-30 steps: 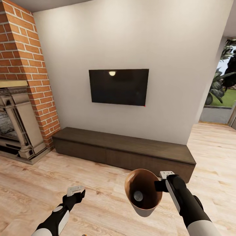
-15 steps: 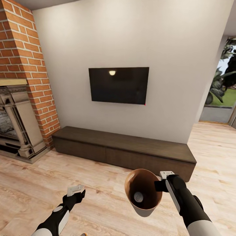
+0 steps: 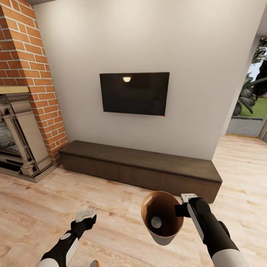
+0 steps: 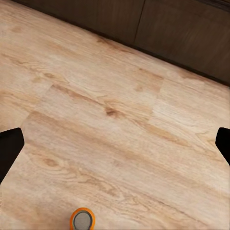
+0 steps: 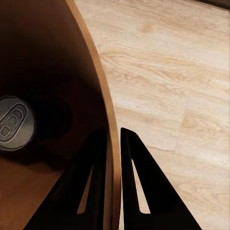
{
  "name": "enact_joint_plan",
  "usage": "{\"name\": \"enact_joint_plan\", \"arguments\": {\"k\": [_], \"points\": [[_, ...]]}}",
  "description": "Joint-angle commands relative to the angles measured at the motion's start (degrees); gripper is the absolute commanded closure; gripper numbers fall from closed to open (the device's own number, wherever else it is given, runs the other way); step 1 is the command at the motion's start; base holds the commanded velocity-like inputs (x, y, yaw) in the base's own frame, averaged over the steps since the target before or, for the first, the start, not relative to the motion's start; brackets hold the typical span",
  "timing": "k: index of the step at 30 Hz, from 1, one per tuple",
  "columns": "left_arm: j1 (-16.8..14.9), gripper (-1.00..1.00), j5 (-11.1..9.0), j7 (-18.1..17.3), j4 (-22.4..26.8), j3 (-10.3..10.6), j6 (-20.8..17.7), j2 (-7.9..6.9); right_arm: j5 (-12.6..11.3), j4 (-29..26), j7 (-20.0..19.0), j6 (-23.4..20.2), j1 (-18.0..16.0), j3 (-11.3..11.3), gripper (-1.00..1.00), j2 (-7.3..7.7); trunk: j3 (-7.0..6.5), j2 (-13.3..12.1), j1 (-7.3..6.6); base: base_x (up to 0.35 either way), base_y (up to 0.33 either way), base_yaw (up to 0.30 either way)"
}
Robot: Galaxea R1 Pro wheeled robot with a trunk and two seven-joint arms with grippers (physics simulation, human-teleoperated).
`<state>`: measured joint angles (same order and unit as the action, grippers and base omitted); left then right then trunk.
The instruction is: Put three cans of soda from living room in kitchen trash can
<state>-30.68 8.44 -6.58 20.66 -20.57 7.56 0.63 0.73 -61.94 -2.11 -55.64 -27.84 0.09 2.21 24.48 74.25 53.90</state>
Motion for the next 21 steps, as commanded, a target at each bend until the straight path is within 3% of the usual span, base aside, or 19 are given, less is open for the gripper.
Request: {"name": "enact_joint_plan", "arguments": {"k": [1, 21], "points": [[0.0, -1.0, 0.0, 0.0, 0.0, 0.0, 0.0, 0.0, -0.9, -0.02, -0.35, 0.01, -0.03, -0.01, 1.0, -0.01, 0.09, 0.01, 0.0, 0.0, 0.0, 0.0], [0.0, -1.0, 0.02, 0.03, 0.0, 0.0, 0.0, -0.27, -0.9, -0.02, -0.35, 0.01, -0.03, 0.01, 1.0, -0.01, 1.92, 0.01, 0.0, 0.0, 0.0, 0.0]]}}
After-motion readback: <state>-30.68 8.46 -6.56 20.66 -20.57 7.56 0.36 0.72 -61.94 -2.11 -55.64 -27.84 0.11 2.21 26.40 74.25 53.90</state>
